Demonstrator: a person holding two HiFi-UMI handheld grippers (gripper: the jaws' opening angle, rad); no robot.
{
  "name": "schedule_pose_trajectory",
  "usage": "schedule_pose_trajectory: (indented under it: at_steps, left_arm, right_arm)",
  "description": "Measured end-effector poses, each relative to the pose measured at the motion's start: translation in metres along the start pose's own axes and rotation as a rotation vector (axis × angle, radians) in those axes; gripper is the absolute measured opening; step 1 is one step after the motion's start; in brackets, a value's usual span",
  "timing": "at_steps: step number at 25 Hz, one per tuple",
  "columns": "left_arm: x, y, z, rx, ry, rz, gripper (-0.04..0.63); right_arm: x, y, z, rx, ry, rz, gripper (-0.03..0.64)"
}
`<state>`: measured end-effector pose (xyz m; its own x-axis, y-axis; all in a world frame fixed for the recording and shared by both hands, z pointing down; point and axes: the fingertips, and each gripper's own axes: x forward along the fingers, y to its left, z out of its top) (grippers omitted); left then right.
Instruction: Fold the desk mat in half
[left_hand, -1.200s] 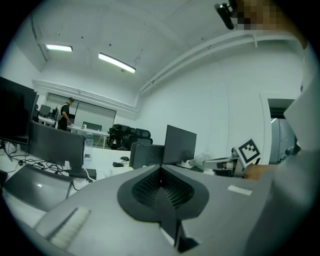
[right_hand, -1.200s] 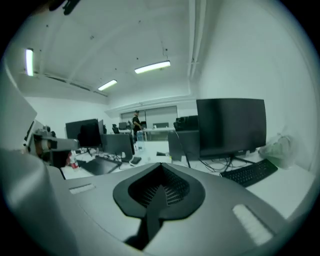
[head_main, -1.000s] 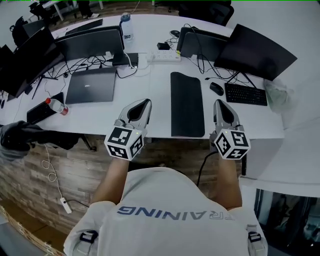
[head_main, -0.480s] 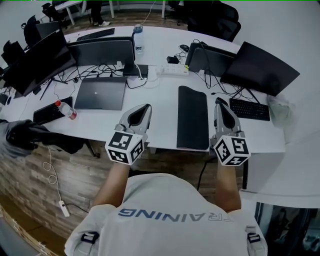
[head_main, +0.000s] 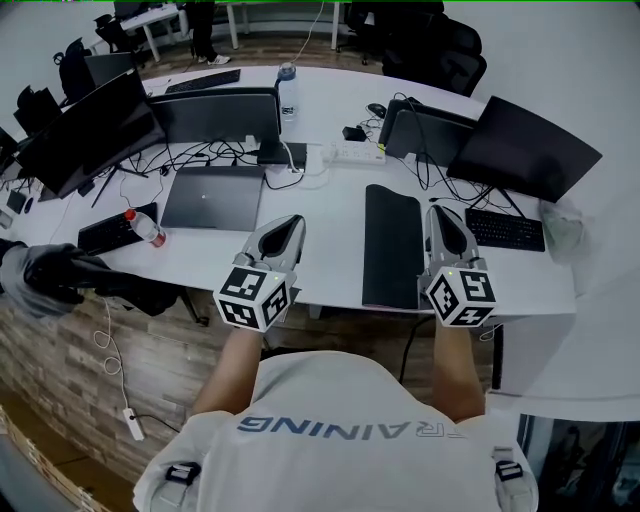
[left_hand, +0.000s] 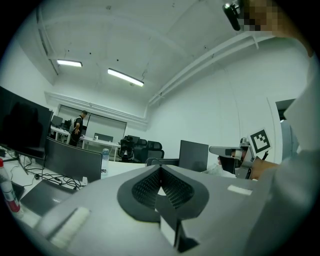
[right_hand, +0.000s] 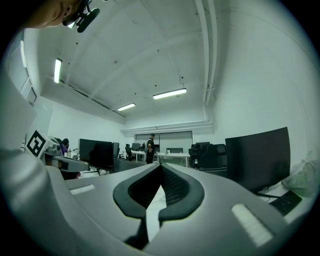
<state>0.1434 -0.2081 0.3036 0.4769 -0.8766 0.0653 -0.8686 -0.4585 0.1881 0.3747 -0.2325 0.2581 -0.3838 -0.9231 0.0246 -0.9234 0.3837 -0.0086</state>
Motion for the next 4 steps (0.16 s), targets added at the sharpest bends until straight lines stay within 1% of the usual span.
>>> schedule_pose_trajectory:
  at_steps: [4]
  left_arm:
    - [-0.0059, -0.0009, 0.0006, 0.0, 0.0, -0.003, 0.003]
  right_arm:
    - [-0.0021, 0.0058, 0.0014, -0.004, -0.002, 0.008, 0.015]
